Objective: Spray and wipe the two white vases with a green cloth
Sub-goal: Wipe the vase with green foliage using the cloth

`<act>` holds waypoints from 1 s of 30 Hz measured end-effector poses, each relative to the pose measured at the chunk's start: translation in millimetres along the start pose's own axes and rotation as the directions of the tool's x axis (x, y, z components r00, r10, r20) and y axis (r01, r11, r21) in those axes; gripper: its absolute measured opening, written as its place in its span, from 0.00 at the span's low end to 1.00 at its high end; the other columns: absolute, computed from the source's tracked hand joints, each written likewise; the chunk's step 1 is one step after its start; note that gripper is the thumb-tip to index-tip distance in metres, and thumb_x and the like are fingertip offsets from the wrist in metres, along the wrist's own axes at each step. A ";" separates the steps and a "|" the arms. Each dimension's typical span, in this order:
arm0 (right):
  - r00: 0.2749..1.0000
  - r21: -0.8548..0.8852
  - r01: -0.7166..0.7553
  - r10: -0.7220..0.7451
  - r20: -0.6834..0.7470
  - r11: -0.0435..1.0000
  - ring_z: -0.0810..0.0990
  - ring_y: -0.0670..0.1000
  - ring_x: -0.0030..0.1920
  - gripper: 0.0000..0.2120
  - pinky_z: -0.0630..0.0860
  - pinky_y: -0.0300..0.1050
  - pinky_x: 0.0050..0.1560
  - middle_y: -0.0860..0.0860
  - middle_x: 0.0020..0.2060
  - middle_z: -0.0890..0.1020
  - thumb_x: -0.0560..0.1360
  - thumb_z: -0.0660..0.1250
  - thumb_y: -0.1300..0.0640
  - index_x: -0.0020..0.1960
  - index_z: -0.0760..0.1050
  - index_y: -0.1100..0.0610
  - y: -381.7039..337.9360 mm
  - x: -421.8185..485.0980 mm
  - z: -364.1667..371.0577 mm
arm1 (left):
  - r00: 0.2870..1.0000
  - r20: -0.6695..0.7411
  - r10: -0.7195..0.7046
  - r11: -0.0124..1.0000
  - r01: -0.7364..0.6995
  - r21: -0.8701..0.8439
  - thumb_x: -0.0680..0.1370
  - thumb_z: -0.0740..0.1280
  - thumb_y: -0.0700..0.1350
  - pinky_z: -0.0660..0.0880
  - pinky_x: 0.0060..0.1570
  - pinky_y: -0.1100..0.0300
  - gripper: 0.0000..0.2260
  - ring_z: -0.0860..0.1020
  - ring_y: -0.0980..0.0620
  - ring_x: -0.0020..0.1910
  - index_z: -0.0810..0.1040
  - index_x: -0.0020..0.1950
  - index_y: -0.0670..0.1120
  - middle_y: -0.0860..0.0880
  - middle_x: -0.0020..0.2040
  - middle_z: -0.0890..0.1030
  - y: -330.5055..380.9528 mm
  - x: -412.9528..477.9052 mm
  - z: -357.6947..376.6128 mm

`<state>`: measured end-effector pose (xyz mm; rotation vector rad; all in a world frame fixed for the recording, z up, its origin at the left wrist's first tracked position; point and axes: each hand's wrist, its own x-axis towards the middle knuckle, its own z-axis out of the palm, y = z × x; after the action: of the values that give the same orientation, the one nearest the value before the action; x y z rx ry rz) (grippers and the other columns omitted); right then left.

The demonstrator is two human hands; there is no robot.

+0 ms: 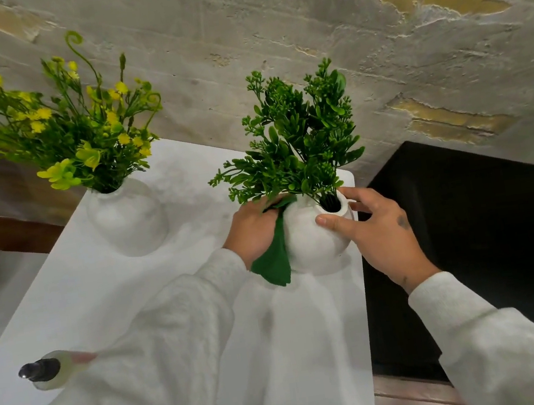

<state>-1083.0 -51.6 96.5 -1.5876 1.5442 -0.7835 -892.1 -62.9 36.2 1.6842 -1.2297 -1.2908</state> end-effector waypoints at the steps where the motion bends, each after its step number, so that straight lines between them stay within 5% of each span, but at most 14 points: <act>1: 1.000 -0.003 -0.001 0.001 0.001 1.000 0.72 0.23 0.49 0.19 0.69 0.18 0.41 0.33 0.52 0.76 0.68 0.79 0.49 0.53 0.75 0.36 -0.4 0.3 0.0 | 0.999 0.012 -0.049 0.999 0.049 -0.017 0.80 0.59 0.42 0.63 0.64 0.63 0.16 0.71 0.53 0.59 0.77 0.65 0.52 0.54 0.59 0.76 -7.5 4.1 1.4; 4: 1.000 0.003 -0.005 0.005 0.011 1.000 0.72 0.23 0.49 0.20 0.70 0.18 0.40 0.33 0.52 0.76 0.68 0.79 0.49 0.54 0.75 0.37 -1.9 0.3 0.3 | 0.993 0.033 -0.116 0.992 0.117 -0.042 0.77 0.61 0.42 0.68 0.68 0.49 0.17 0.75 0.48 0.62 0.79 0.62 0.57 0.53 0.63 0.79 -36.0 11.1 12.4; 9: 1.000 0.026 -0.023 0.022 0.018 0.999 0.74 0.29 0.51 0.19 0.70 0.19 0.39 0.34 0.53 0.76 0.68 0.79 0.49 0.52 0.75 0.35 -5.3 -1.7 1.1 | 0.978 0.055 -0.200 0.978 0.203 -0.055 0.80 0.59 0.41 0.69 0.68 0.50 0.18 0.74 0.47 0.64 0.75 0.68 0.53 0.51 0.65 0.77 -56.7 3.2 26.9; 13: 1.000 0.049 -0.027 0.027 0.008 0.998 0.75 0.29 0.51 0.18 0.72 0.21 0.40 0.35 0.53 0.78 0.68 0.79 0.50 0.49 0.74 0.33 -6.5 -4.2 0.9 | 0.954 0.088 -0.287 0.921 0.300 -0.247 0.76 0.63 0.32 0.75 0.60 0.51 0.20 0.78 0.46 0.55 0.75 0.66 0.47 0.47 0.57 0.80 -58.5 -12.5 27.4; 16: 1.000 0.049 -0.018 0.018 0.006 0.999 0.74 0.29 0.50 0.19 0.70 0.19 0.40 0.33 0.51 0.76 0.69 0.79 0.51 0.48 0.73 0.32 -8.3 -6.0 1.1 | 0.941 0.107 -0.320 0.880 0.337 -0.336 0.73 0.66 0.29 0.77 0.57 0.46 0.15 0.81 0.42 0.51 0.80 0.55 0.44 0.43 0.51 0.83 -59.9 -21.6 26.5; 18: 1.000 0.043 -0.020 0.019 0.009 0.999 0.73 0.29 0.50 0.19 0.71 0.20 0.40 0.32 0.50 0.75 0.69 0.78 0.50 0.48 0.72 0.32 -8.6 -6.0 0.9 | 0.952 0.073 -0.296 0.908 0.304 -0.289 0.72 0.66 0.30 0.77 0.56 0.44 0.14 0.81 0.41 0.51 0.81 0.47 0.48 0.42 0.50 0.83 -58.1 -12.0 22.8; 25: 0.999 0.026 -0.035 0.034 0.022 0.999 0.73 0.30 0.52 0.19 0.71 0.20 0.38 0.33 0.51 0.76 0.69 0.78 0.49 0.48 0.73 0.32 -10.9 -4.4 -0.2 | 0.975 0.034 -0.219 0.975 0.220 -0.033 0.76 0.62 0.35 0.75 0.60 0.49 0.19 0.78 0.44 0.54 0.79 0.62 0.51 0.47 0.57 0.81 -54.0 23.6 21.4; 30: 0.999 0.009 -0.036 0.036 0.020 0.999 0.73 0.31 0.53 0.19 0.72 0.24 0.39 0.33 0.52 0.76 0.69 0.78 0.48 0.48 0.72 0.31 -8.4 -3.7 -2.4 | 0.973 0.012 -0.231 0.973 0.231 -0.023 0.76 0.63 0.36 0.74 0.62 0.50 0.17 0.78 0.45 0.56 0.79 0.62 0.51 0.49 0.57 0.81 -69.3 13.2 30.8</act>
<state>-1080.9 -48.4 105.2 -1.5516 1.5483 -0.7519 -901.7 -51.9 -39.4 1.8476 -1.0412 -1.4453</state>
